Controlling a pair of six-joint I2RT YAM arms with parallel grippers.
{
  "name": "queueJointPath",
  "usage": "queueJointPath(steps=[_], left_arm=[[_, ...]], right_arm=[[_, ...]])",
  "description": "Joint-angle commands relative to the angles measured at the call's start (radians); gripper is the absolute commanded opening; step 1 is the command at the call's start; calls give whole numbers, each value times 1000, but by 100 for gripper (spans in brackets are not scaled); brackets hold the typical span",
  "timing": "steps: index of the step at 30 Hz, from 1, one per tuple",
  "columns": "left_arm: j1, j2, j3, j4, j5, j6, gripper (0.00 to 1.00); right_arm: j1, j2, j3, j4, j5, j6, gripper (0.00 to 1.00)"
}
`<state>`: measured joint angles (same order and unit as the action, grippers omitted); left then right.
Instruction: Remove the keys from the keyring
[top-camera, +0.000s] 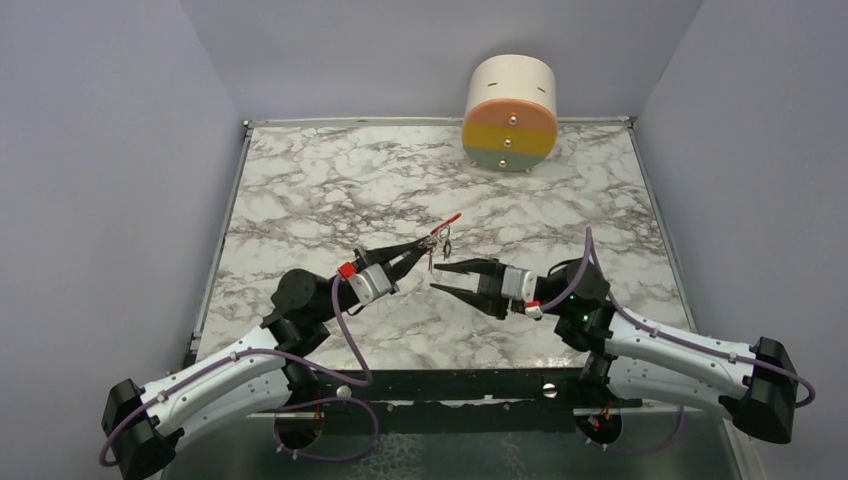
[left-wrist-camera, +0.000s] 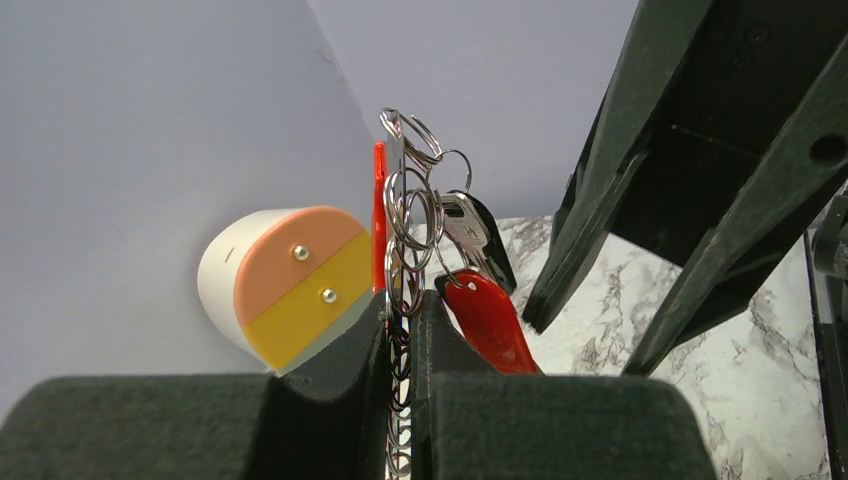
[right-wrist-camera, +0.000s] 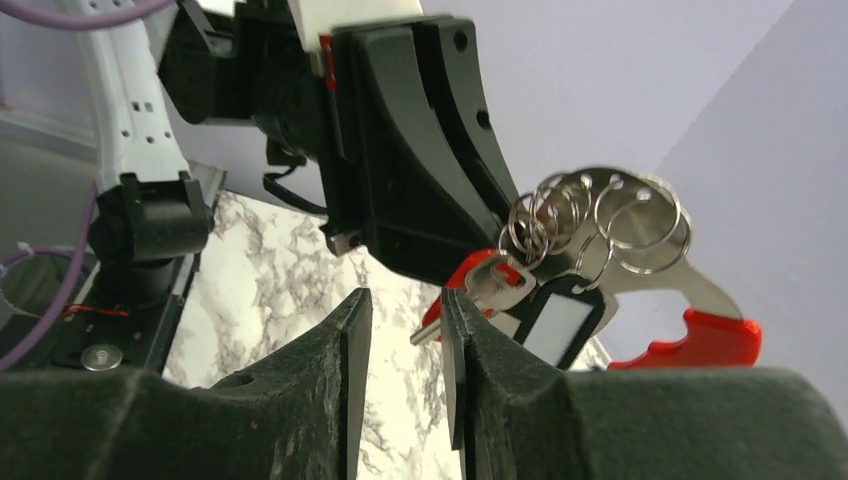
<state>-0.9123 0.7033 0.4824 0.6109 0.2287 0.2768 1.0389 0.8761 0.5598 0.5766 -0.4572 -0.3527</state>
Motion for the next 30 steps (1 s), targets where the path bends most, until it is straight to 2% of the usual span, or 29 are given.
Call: queueJointPath(steps=[1,2,4,13,20,30], left_arm=[[-6,-12,20,62,17,-14,0],[-6,-12,17,66,18,-15,0],[-5,-12,12,75,17,-15,0],[-8,-6,-2,109,18,-21,0],[-10,18,2,122,5,-21,0],[-14,68,-4,193,-88,-10,0]], right_arm=[[-1,43,-33,118,98,25,37],[0,53,-37,140,112,32,43],[0,70,-47,192,134,49,48],[0,87,-68,316,228,61,49],[0,102,-59,353,183,84,49],[-1,106,-60,357,125,142,50]])
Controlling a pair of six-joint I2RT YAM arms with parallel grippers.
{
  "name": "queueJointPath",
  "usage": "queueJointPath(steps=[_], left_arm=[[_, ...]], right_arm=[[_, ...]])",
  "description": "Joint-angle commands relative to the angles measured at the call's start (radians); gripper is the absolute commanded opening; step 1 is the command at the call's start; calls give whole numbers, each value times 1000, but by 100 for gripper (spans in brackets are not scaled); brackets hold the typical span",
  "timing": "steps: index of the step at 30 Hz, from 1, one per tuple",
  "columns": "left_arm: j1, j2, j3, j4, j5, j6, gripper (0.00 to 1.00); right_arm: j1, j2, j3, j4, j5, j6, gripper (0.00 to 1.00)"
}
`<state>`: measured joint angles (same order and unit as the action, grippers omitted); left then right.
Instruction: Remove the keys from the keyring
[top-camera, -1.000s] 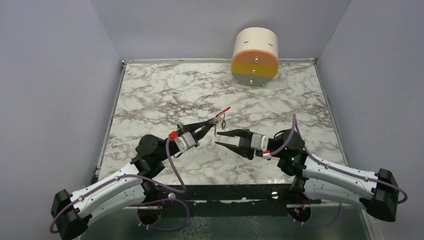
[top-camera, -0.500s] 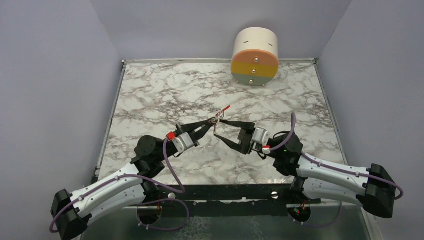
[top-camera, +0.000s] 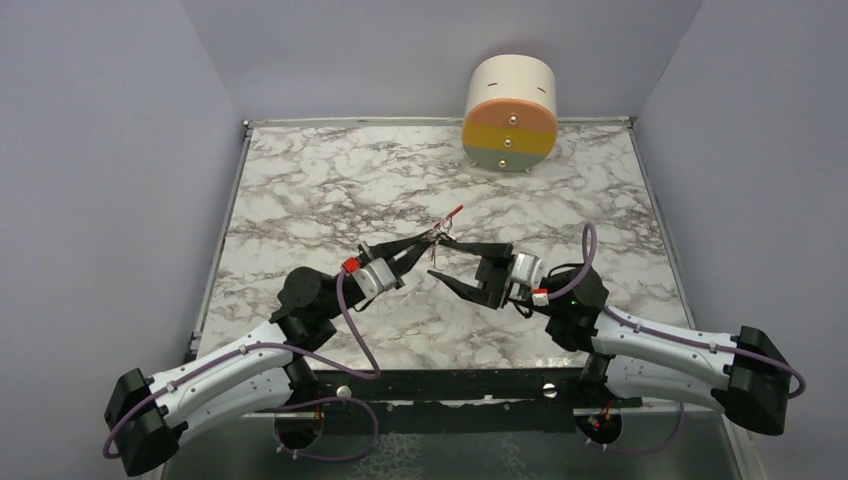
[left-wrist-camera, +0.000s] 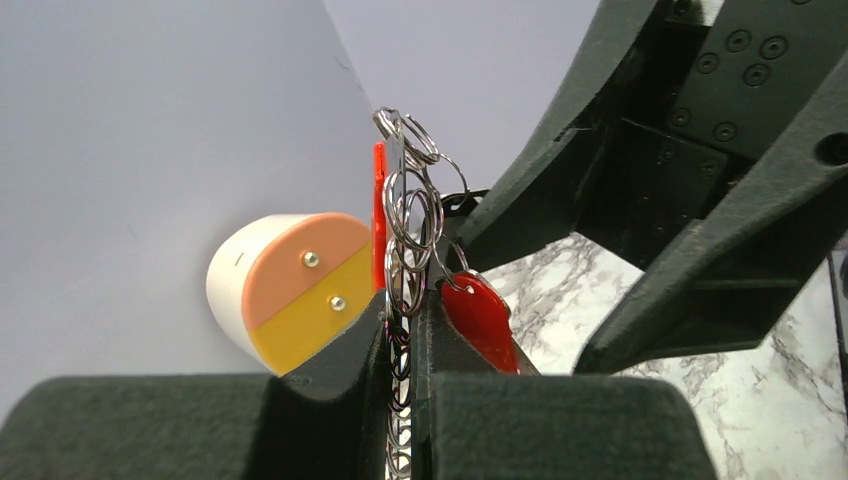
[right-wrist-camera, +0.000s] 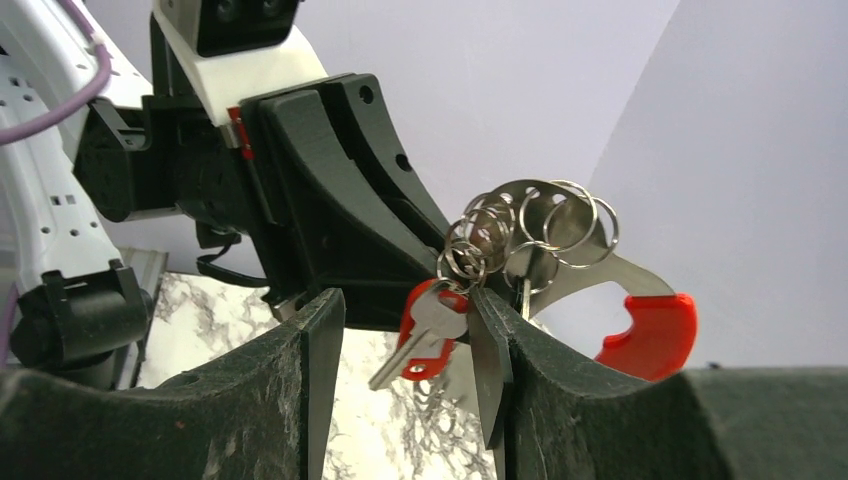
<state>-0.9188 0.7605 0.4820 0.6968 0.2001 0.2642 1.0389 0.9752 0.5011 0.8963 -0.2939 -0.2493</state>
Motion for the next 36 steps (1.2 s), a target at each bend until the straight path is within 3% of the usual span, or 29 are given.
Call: queueJointPath(steps=[1,16,25,36], left_arm=[[-8,16,-5,116,-66,5,0],[-21,5,-46,244,-37,-17,0],[-23,-4,-46,244,-39,-21,0],[-26,8,-34,226,-72,-10,0]], right_arm=[[1,7,0,38,-45,46,50],[0,55,-16,108,17,14,53],[25,179,-43,301,129,-22,53],[55,113,-57,301,160,-59,55]])
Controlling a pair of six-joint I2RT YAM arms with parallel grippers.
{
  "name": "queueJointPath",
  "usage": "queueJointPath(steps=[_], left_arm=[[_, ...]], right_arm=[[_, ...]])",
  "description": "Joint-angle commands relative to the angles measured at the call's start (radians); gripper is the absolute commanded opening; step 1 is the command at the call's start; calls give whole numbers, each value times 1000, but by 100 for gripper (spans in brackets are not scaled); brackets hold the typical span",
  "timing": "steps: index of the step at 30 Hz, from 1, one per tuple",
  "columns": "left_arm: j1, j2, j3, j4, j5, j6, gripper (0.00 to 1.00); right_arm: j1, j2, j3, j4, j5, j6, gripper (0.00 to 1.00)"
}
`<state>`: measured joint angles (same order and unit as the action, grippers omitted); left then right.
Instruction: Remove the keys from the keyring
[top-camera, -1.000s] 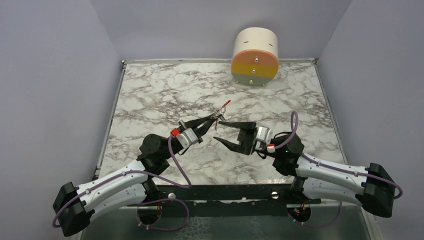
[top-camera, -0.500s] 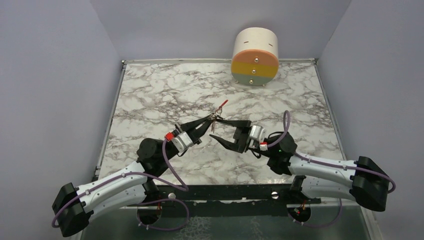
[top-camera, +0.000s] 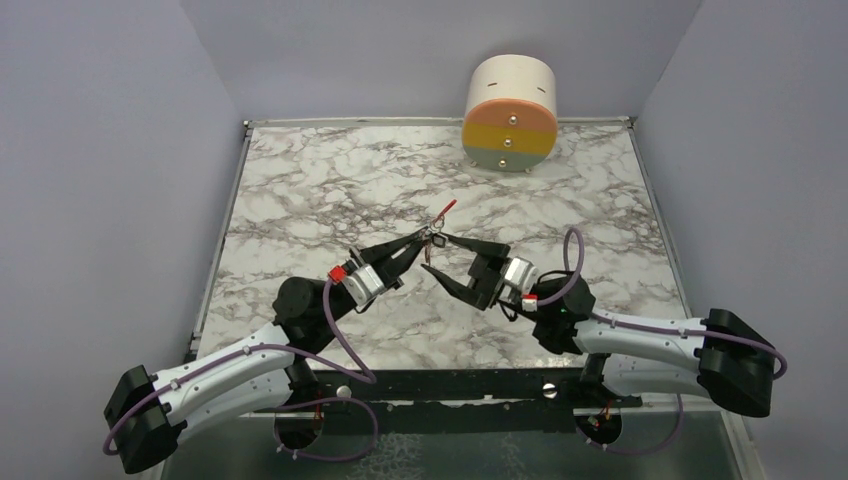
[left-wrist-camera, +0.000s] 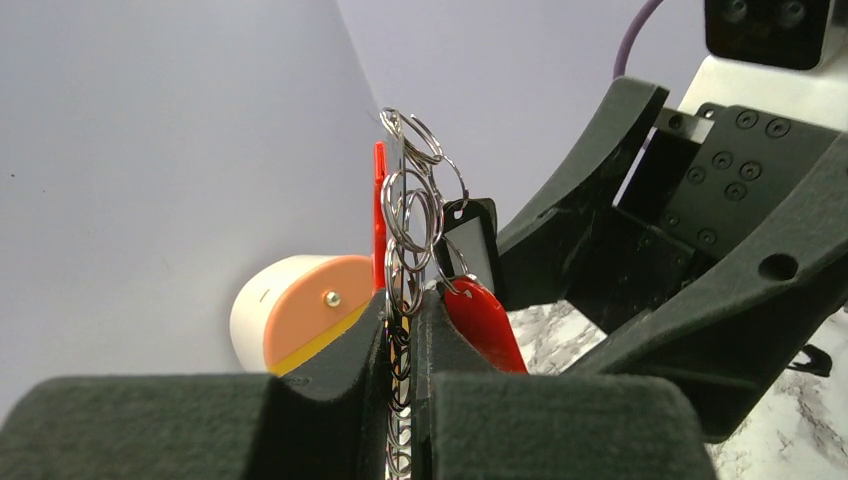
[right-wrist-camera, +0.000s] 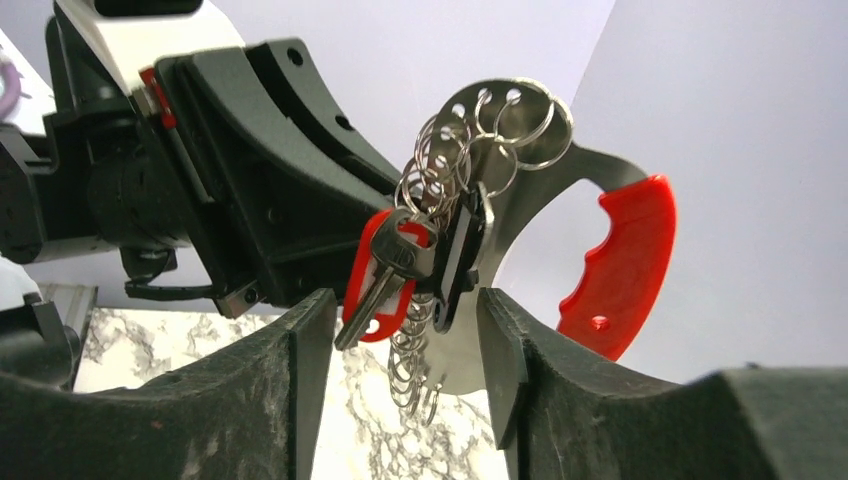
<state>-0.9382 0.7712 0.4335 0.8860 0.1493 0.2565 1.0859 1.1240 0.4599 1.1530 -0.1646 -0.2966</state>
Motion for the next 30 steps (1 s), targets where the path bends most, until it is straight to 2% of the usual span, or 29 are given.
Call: queueJointPath(steps=[1,4,7,12,15,20,23,27,29,30], left_arm=[[-8,0,15,34,-21,-4,0],[-12,8,27,18,-24,2,0],[-17,12,54,-31,-37,20,0],[-23,-3,101,-128,-88,71,0],[-27,-8,130,-172,-119,104,0],[-31,20,193,-235,-162,126,0],[-35,51,231,-272,-218,129,0],[-39,71,266,-299,-273,143,0],[-40,70,270,-302,-273,144,0],[-39,70,271,-303,-283,148,0]], right_arm=[[7,-36,-18,45,32,-10,59],[9,-35,-18,37,42,-7,61],[14,-61,-14,-54,78,-18,61],[26,-189,-61,-212,180,-30,66],[37,-273,-85,-297,242,-23,73],[65,-289,-90,-336,346,-49,76],[172,-187,-75,-223,501,-204,76],[345,108,-20,172,738,-611,73],[383,250,5,425,772,-759,68],[397,304,20,522,785,-828,59]])
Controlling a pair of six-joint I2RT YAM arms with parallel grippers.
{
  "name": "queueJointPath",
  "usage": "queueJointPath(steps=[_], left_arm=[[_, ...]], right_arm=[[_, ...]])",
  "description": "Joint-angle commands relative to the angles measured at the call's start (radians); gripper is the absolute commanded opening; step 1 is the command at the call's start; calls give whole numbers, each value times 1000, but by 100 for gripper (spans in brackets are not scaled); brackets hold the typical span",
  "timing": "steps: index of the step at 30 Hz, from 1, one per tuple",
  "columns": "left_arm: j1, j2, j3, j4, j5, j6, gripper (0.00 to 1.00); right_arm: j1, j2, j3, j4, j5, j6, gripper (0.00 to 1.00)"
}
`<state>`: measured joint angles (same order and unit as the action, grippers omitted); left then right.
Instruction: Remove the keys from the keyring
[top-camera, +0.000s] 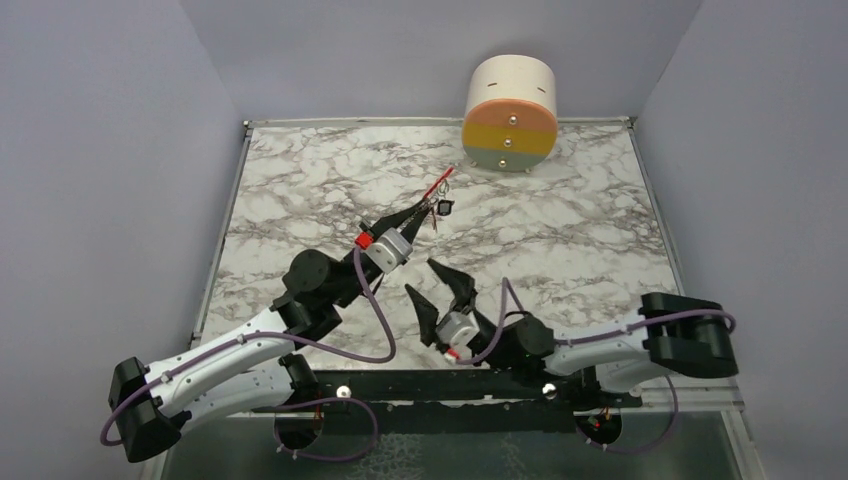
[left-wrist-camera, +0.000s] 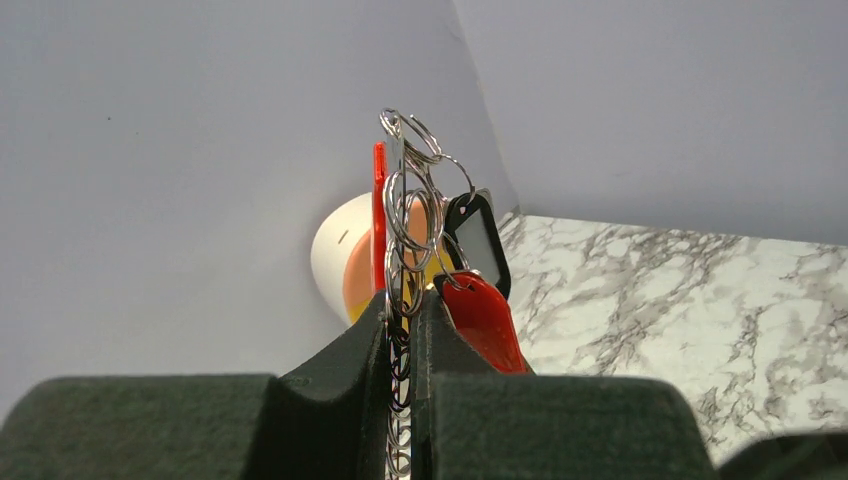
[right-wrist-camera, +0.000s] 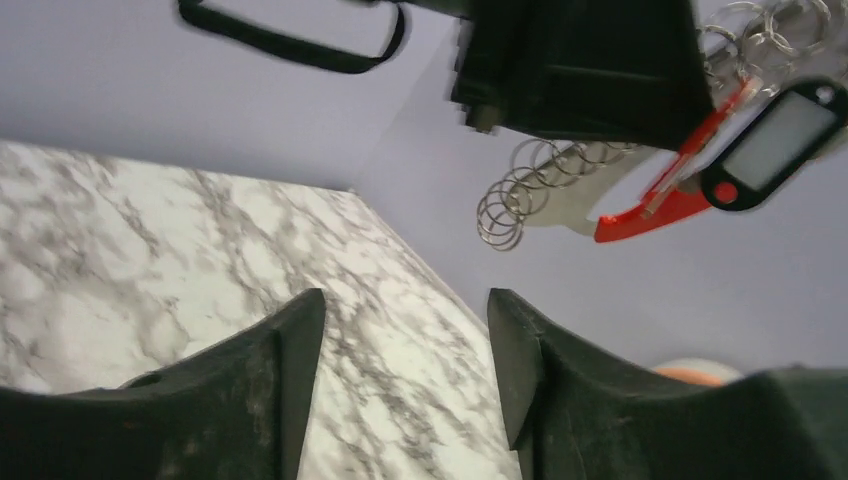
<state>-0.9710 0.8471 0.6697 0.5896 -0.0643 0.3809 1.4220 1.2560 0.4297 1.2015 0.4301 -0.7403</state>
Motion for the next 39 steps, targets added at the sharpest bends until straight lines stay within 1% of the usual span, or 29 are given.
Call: queueJointPath(steps=[1,2,3,5,6,7,8,9,10,11,12,14,16,17,19,22,24,26,29,33,39], left_arm=[[-6,-7,34,-9,-84,33,0],[-6,-9,31,-9,-106,45,0],[-6,-15,28,-12,-120,59,0],[-5,-31,21,-23,-143,80,0],[-3,-40,17,-23,-159,86,0],[-1,-49,14,-26,-171,90,0],[3,-57,11,-29,-179,89,0],[7,-62,9,-31,-182,83,0],[12,-66,8,-33,-183,77,0],[17,-64,7,-34,-183,72,0],[19,-62,7,-37,-183,66,0],[28,-57,11,-40,-180,50,0],[32,-51,15,-41,-161,33,0],[32,-49,18,-40,-156,28,0],[32,-37,25,-40,-155,27,0],[31,-18,28,-35,-147,20,0],[32,-9,28,-25,-137,14,0],[32,2,31,-16,-130,6,0],[32,4,32,-4,-112,-6,0],[32,-20,21,3,-94,-27,0],[31,-33,7,18,-68,-60,0]], right_arm=[[72,208,64,545,203,-433,37],[76,226,75,573,208,-451,13],[77,222,78,577,209,-441,6],[77,152,59,573,191,-383,9],[77,102,47,551,176,-342,13],[77,48,43,483,165,-291,15],[75,-11,45,363,148,-245,15],[61,-57,50,275,123,-195,12],[41,-94,55,224,102,-152,8],[33,-116,59,202,89,-134,3],[31,-129,63,201,82,-135,2],[30,-149,81,176,72,-130,5],[31,-173,107,86,5,-69,11],[30,-187,123,24,-28,-45,13],[31,-198,151,-42,-72,-6,14],[31,-183,177,-72,-104,5,16],[31,-160,192,-83,-118,17,22],[31,-131,203,-75,-130,24,27],[31,-85,202,-30,-125,13,29],[31,-26,182,88,-72,-24,32],[31,6,160,183,-34,-54,34]])
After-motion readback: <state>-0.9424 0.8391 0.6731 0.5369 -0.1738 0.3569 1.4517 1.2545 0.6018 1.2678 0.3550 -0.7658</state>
